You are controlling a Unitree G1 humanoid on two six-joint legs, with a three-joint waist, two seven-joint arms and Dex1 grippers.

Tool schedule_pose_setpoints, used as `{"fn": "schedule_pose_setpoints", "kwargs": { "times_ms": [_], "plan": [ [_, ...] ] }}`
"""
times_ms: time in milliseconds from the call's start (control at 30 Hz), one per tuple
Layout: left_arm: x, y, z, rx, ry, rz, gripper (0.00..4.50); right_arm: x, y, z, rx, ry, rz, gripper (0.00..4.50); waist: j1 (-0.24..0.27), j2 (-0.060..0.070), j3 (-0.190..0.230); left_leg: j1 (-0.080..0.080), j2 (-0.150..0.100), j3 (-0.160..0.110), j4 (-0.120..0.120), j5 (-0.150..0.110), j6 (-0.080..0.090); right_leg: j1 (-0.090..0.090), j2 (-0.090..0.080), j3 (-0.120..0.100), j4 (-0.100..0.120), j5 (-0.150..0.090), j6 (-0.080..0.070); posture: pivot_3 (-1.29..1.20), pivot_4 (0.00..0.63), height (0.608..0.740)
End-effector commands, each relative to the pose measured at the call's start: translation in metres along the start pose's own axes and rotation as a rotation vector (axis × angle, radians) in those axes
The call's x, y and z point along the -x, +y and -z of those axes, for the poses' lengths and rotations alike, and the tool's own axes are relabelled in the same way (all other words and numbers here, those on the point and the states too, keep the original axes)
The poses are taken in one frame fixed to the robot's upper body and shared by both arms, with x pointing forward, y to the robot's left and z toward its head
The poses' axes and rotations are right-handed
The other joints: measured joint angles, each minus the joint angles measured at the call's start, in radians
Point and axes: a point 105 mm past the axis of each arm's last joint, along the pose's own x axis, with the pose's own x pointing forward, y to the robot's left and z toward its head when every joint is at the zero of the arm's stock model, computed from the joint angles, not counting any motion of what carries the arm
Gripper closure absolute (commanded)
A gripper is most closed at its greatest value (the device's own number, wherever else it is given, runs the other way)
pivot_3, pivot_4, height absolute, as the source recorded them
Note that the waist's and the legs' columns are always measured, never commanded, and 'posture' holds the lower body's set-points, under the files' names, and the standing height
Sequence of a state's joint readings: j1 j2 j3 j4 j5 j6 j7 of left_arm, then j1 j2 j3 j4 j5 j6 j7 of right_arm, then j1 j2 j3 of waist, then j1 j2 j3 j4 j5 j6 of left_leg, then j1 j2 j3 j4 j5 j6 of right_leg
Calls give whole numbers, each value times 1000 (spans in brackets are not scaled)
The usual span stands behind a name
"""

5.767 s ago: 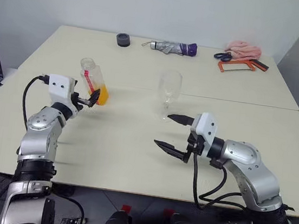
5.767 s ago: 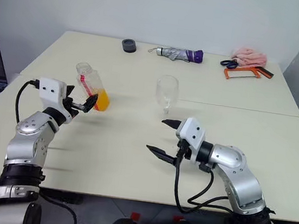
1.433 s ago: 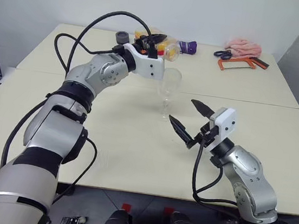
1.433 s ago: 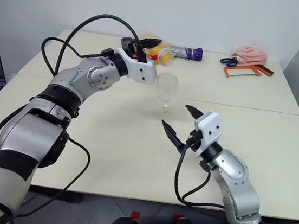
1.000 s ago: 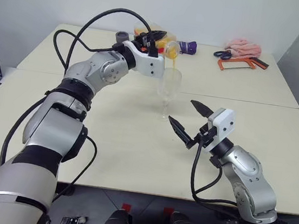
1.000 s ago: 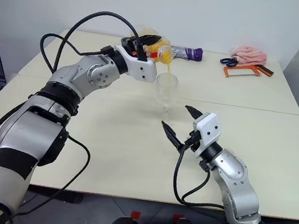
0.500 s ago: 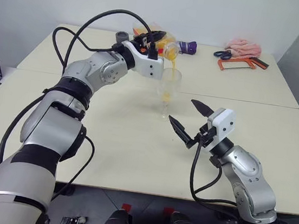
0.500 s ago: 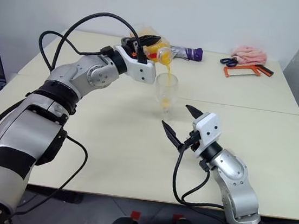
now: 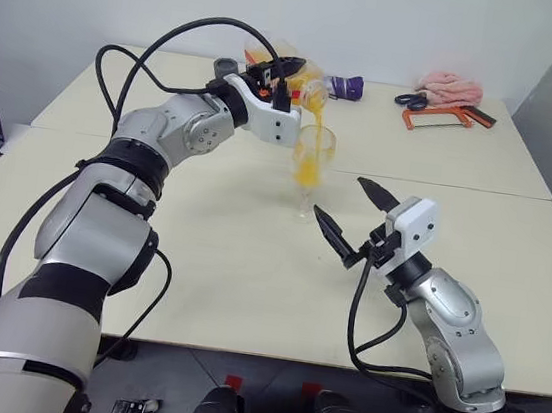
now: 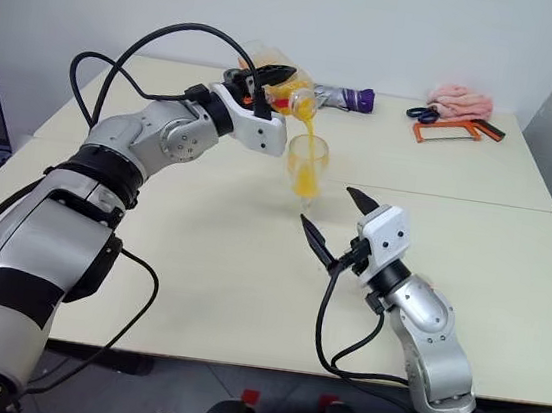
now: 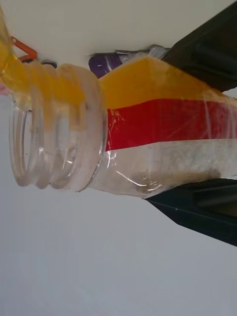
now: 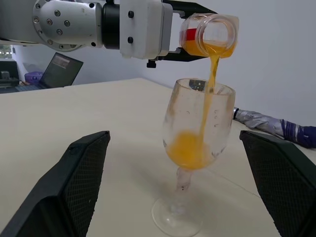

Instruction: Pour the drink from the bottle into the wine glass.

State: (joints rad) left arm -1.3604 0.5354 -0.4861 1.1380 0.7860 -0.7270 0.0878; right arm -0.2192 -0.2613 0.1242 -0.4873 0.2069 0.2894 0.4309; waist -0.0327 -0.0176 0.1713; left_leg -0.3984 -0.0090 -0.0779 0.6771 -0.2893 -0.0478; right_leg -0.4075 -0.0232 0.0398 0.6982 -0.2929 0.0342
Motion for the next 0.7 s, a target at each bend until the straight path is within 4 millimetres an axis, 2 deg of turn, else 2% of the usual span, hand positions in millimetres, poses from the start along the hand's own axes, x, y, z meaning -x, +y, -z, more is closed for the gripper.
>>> {"fn": "schedule_pose_setpoints", "kwargs": {
  "times_ms": [33,700],
  "plan": [
    [-2,27,2,-36,-3,-72,2808,0,3,-8,26,-42,0,0,0,0,0,0,0,0,0,0,0,0,0,0,0,0,0,0,150,740],
    [-1,33,3,-73,-8,-75,2808,-1,4,-3,1,-36,9,0,0,0,0,0,0,0,0,0,0,0,0,0,0,0,0,0,150,740]
  ]
}}
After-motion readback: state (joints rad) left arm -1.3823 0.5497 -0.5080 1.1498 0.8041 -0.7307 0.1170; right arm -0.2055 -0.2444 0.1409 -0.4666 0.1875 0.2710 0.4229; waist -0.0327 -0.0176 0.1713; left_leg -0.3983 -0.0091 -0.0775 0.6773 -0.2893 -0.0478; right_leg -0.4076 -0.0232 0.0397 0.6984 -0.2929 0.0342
